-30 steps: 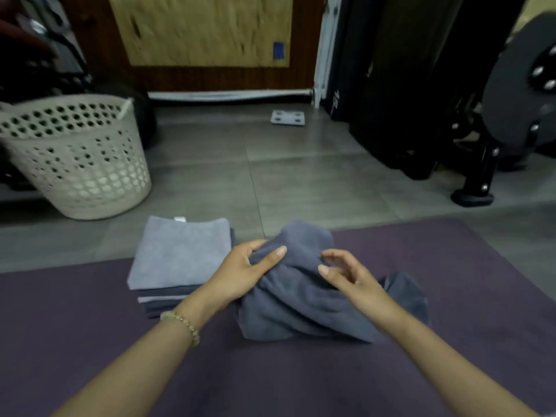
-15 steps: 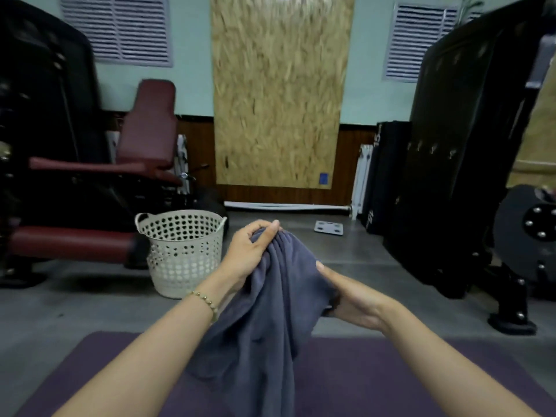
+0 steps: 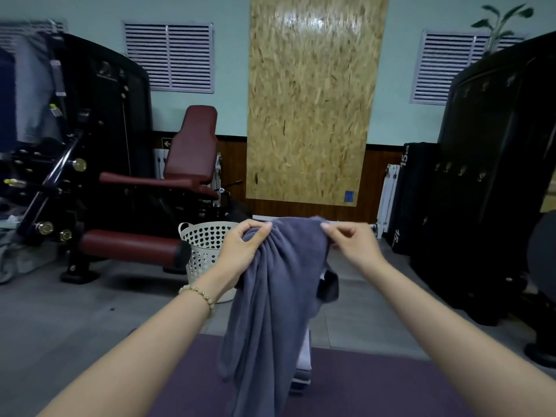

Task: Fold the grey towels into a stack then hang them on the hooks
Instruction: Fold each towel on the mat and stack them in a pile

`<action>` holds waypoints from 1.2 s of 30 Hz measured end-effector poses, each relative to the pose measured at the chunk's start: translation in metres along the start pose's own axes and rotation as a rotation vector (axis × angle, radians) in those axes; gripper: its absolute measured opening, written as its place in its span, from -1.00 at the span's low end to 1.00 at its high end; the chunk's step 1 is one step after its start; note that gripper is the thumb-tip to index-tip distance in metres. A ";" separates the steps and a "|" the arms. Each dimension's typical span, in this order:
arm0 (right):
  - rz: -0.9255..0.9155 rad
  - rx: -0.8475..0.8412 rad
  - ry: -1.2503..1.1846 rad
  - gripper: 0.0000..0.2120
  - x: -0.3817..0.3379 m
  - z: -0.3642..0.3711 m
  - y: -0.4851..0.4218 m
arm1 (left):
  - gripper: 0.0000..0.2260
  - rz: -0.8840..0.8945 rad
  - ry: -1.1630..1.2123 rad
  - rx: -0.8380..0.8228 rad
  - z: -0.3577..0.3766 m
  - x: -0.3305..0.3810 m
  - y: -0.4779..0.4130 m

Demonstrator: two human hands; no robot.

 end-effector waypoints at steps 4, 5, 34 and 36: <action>-0.046 -0.011 -0.033 -0.80 -0.041 0.004 -0.015 | -0.95 0.074 -0.086 0.027 -0.014 0.017 0.004; -0.093 -0.014 0.010 -0.79 -0.052 0.006 -0.019 | -0.91 0.101 -0.124 -0.011 -0.009 0.023 0.005; 0.605 -0.711 0.100 -0.52 0.053 0.025 0.071 | -0.75 -0.190 0.100 -0.356 0.042 -0.008 0.005; 0.640 -0.651 0.092 -0.61 0.071 0.016 0.071 | -0.75 -0.195 0.067 -0.312 0.031 -0.021 -0.003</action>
Point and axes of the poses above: each hand's wrist, its own y-axis away from the middle knuckle, its own z-axis out of the palm, x = y × z, the point moved 10 cm from there along -y, towards the middle knuckle, and after that the axes turned 13 degrees about -y, right-handed, at the moved point
